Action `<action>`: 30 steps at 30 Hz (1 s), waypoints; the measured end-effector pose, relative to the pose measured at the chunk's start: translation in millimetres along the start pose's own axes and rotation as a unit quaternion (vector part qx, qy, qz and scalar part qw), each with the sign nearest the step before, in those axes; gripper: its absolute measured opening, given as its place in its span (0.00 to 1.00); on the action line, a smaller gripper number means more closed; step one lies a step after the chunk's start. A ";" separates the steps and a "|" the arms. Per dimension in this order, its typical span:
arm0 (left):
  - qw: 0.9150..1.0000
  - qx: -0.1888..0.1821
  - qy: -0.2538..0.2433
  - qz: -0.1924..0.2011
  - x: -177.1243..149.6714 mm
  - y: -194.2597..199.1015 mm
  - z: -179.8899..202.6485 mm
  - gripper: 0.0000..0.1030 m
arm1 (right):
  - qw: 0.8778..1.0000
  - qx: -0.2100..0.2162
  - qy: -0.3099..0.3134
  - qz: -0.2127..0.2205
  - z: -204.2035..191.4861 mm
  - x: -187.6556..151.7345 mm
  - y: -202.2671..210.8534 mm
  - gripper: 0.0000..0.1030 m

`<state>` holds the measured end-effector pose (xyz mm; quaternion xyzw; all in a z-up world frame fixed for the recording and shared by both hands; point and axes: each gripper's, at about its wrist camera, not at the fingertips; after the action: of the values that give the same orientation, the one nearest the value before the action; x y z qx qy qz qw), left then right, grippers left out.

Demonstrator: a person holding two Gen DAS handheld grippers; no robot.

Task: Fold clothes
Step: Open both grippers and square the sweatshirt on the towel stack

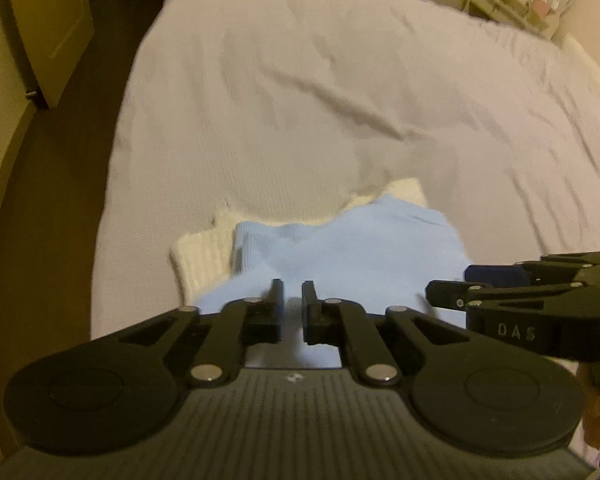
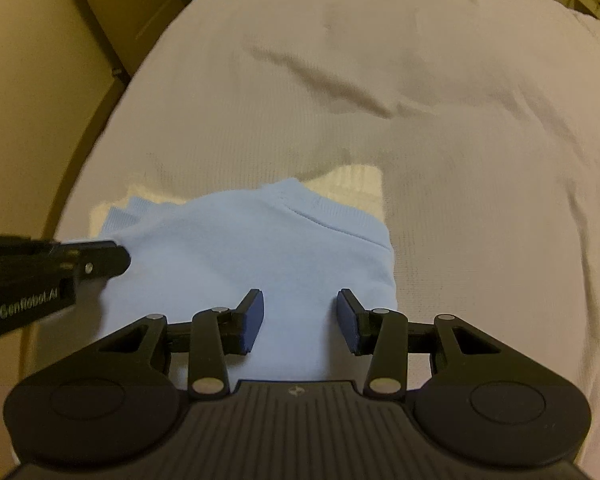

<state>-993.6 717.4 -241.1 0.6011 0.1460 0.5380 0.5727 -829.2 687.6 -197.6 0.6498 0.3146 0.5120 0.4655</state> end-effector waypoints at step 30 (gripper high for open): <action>0.983 0.137 0.110 -0.049 -123.1 90.3 67.6 0.21 | 0.989 0.100 0.105 -0.023 23.4 -112.0 78.1 0.50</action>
<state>-1025.0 556.8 -207.9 0.6033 0.3094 0.5470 0.4910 -843.1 552.9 -167.9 0.6283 0.4265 0.5324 0.3741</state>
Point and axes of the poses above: each gripper's, at about its wrist camera, not at the fingertips, and y roughly against the way its jaws point, z to its right, x to its top, and after that the axes turned 5 degrees about -x, right-handed
